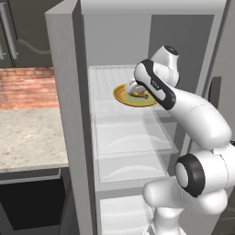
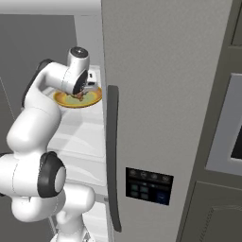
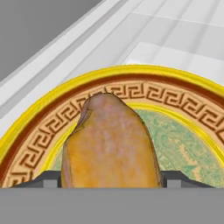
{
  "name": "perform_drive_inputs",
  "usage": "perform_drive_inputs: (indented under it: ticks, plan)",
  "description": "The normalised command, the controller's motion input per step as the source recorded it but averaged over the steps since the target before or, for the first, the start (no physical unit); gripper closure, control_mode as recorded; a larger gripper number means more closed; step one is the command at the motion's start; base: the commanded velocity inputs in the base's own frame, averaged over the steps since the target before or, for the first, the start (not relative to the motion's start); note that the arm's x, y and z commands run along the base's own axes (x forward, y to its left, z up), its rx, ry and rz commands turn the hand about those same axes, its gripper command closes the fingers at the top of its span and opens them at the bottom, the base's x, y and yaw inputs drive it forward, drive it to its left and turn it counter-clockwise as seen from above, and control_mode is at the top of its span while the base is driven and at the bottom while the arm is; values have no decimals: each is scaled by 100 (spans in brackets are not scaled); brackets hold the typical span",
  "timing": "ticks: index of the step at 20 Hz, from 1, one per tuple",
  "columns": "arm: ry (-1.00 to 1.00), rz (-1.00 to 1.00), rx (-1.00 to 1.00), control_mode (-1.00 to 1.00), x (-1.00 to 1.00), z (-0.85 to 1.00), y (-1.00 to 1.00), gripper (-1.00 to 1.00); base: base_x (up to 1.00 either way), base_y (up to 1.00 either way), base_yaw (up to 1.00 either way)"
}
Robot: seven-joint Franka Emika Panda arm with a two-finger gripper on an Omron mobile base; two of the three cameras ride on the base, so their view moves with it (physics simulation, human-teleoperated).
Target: Retrieve the chicken drumstick from the fridge and place it on the saucepan with marinade on the stove.
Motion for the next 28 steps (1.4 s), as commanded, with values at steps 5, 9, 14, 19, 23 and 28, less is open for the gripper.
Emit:
perform_drive_inputs:
  ticks: [5, 9, 14, 19, 23, 28]
  plan:
    - [0, 0, 0, -100, -29, 0, 4, 100, 0, 0, 0]
    - [0, -5, 0, -100, -17, 12, 14, 100, 0, 0, 0]
    - [1, -5, 0, -100, -24, 32, 4, 100, 0, 0, 0]
    - [10, -6, 0, -100, -36, 22, 0, 100, 0, 0, 0]
    - [15, -8, -1, -100, -48, 13, 4, 100, 0, 0, 0]
    - [12, -8, 0, -100, -65, 6, 0, 100, 0, 0, 0]
